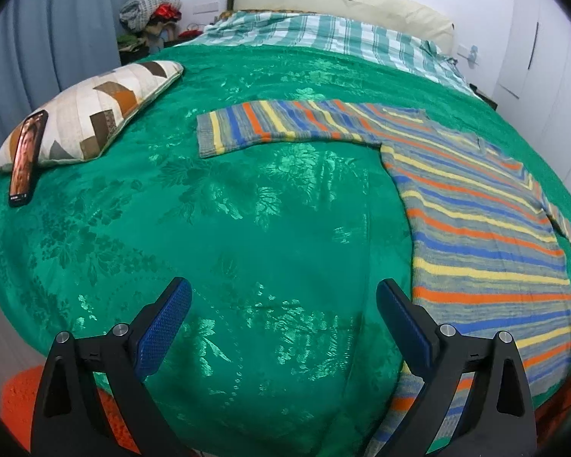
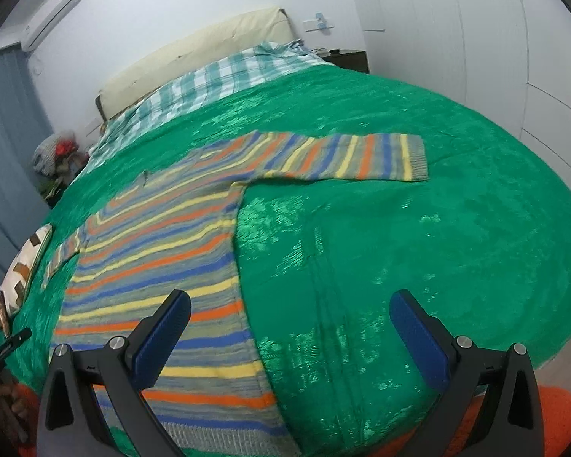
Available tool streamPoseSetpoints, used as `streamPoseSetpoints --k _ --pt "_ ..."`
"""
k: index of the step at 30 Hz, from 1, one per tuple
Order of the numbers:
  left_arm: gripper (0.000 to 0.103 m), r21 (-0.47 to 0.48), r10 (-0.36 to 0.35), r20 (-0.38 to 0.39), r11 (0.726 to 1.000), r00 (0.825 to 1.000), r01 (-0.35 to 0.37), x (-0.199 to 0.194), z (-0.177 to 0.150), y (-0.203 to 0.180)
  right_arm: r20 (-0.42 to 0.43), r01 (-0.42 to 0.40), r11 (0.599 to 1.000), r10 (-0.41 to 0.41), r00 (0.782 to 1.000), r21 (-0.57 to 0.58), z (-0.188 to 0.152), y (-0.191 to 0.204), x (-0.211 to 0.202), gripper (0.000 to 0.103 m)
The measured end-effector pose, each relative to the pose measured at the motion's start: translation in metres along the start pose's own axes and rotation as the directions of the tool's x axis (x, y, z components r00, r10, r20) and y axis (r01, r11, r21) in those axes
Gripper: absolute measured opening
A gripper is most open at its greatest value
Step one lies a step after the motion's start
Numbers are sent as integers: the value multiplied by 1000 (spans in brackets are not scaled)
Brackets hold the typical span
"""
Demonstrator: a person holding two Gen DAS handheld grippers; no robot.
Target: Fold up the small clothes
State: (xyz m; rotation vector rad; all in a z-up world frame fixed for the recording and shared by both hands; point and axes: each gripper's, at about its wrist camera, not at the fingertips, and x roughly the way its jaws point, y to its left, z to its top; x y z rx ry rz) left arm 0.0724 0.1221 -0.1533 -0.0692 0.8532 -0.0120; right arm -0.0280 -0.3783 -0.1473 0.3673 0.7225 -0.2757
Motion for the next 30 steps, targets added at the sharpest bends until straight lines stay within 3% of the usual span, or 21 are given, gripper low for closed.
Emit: streamPoseSetpoints --k 12,18,24,30 --pt "98 -67 -5 -20 998 1000 4 6 -1 12 37 -45 986 39 999 159 2 -28 -10 103" --pt "98 -57 -10 -22 998 1000 8 7 -2 9 19 -51 995 50 999 84 4 -14 -6 103" --pt "98 -40 -8 -23 999 1000 8 9 -2 4 -3 11 1000 -11 1000 -19 1 5 -1 103" --pt "98 -38 -12 -34 999 999 11 14 -2 3 -28 12 1000 -12 1000 -4 0 0 4 103"
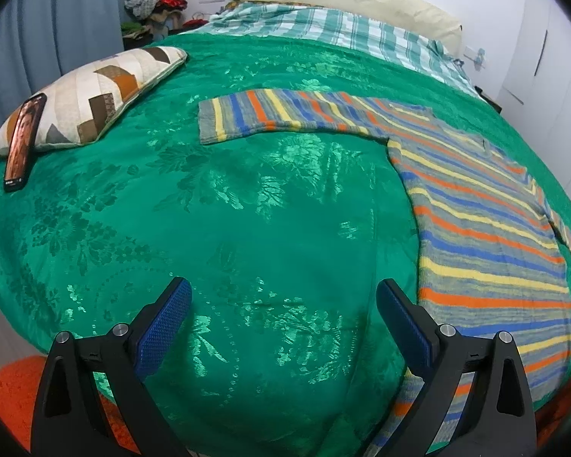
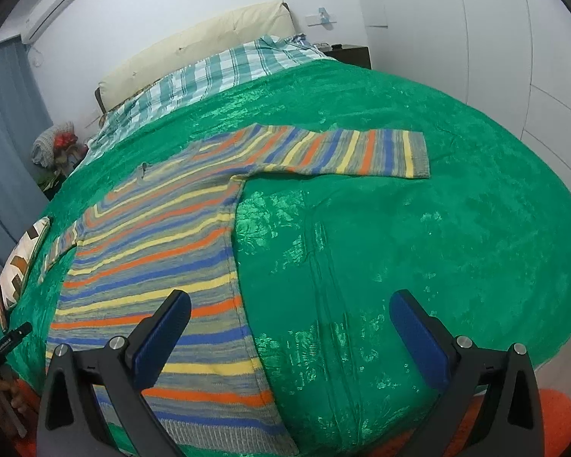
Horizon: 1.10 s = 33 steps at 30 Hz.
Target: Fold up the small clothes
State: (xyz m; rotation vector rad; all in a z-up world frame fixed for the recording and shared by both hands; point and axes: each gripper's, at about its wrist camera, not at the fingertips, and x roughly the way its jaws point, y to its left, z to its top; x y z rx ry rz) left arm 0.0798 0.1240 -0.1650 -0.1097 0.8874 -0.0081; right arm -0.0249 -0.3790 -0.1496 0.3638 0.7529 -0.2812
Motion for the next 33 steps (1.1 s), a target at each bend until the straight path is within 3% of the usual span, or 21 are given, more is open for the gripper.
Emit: streamPoseSetpoints --k 33 --pt "98 -10 6 2 1000 1000 -6 -1 -1 3 -30 15 1000 -15 999 -3 -3 0 8 103"
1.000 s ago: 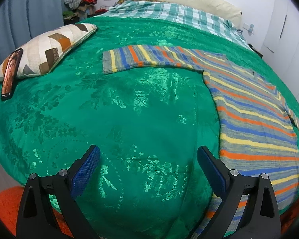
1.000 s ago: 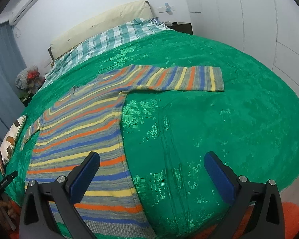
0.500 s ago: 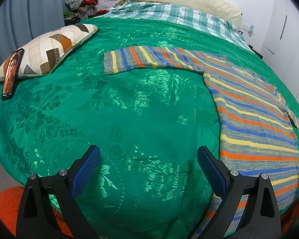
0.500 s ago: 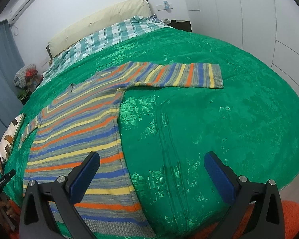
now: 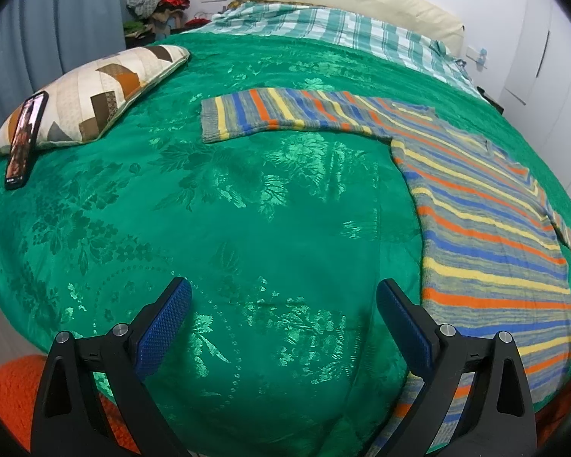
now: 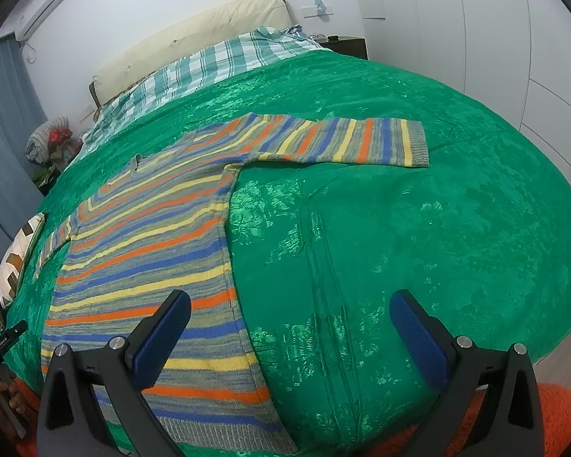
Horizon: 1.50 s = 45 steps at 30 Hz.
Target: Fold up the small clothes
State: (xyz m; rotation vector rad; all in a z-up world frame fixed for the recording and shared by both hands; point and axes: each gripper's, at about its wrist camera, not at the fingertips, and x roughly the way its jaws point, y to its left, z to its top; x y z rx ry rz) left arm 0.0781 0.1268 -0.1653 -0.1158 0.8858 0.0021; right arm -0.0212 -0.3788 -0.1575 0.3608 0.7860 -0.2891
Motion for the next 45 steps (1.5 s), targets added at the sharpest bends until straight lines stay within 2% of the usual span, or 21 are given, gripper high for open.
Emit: streamPoseSetpoints --k 38,42,45 --pt "98 -10 2 9 1000 1000 -2 1 4 6 6 2 1000 -2 1000 -10 3 3 -3 103" --pt "98 -17 9 -3 1000 1000 -9 3 4 8 38 -94 993 92 995 65 30 -15 -15 103" --pt "98 -9 15 -1 1000 1000 -15 4 4 6 83 -92 989 83 993 112 77 -44 -15 103"
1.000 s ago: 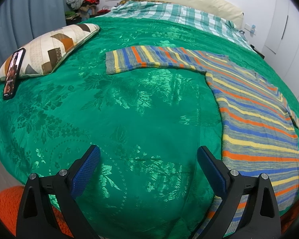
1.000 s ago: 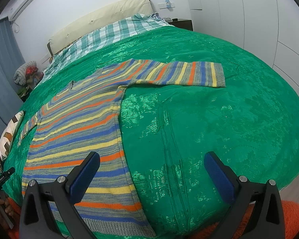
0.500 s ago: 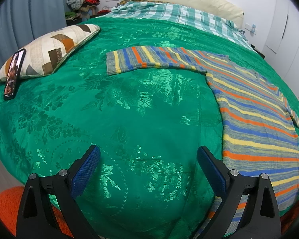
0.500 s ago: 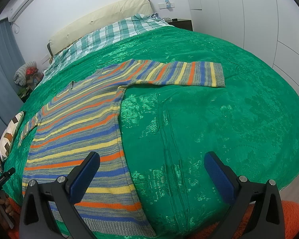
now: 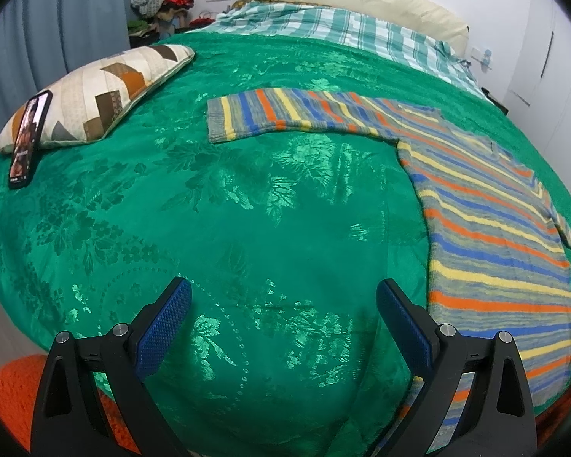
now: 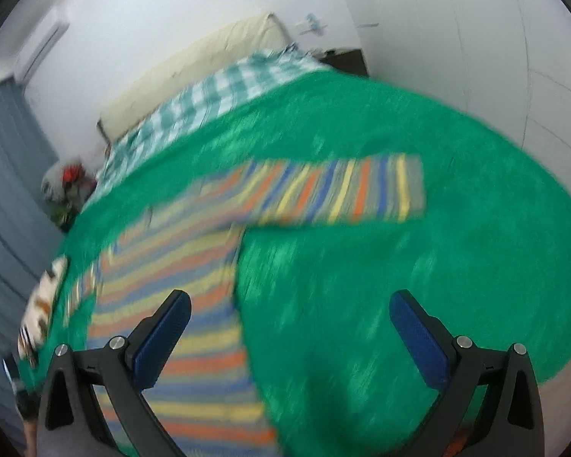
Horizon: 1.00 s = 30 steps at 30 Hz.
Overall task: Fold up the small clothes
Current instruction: 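Grasp the other sleeve cuff with the right gripper and lift it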
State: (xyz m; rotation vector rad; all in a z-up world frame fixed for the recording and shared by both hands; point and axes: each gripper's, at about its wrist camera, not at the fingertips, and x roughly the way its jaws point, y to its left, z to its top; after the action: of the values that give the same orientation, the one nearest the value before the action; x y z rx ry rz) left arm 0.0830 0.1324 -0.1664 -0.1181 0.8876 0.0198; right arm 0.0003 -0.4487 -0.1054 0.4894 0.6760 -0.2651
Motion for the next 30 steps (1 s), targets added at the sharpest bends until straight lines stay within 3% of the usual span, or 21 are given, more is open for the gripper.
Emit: streamPoseSetpoints --k 5,9,14,17,21,23,24,25,26,27,30 --pt "98 -2 8 -7 1000 1000 -8 2 -1 0 -13 21 994 -19 1000 110 76 -66 37 103" --pt "98 0 20 -10 1000 1000 -20 3 -2 -1 -251 163 952 -97 963 257 95 -136 104 102" --pt "98 -4 37 -24 999 999 -37 5 -4 2 -233 17 913 85 969 408 92 -151 129 99" --pt "98 -12 40 -39 999 998 -40 9 -5 2 -255 10 913 103 962 407 90 -147 143 81" --pt "98 -7 46 -46 999 998 -46 10 -7 1 -266 19 908 102 958 418 84 -146 159 75" --pt "98 1 50 -48 999 998 -50 10 -9 -1 -264 17 918 97 960 397 86 -145 167 65" --pt "98 7 53 -52 999 997 -53 10 -10 -2 -268 18 922 94 959 386 87 -144 172 48" --pt "98 10 55 -54 998 997 -55 11 -10 -2 -278 25 926 87 957 377 89 -145 177 22" --pt "98 15 58 -56 998 997 -57 11 -11 -3 -293 44 930 70 954 365 88 -146 179 9" --pt "98 19 62 -57 998 996 -61 11 -11 -4 -302 63 931 51 952 358 87 -145 180 5" --pt "98 23 60 -54 998 997 -59 11 -11 -5 -223 58 946 15 975 318 96 -129 164 5"
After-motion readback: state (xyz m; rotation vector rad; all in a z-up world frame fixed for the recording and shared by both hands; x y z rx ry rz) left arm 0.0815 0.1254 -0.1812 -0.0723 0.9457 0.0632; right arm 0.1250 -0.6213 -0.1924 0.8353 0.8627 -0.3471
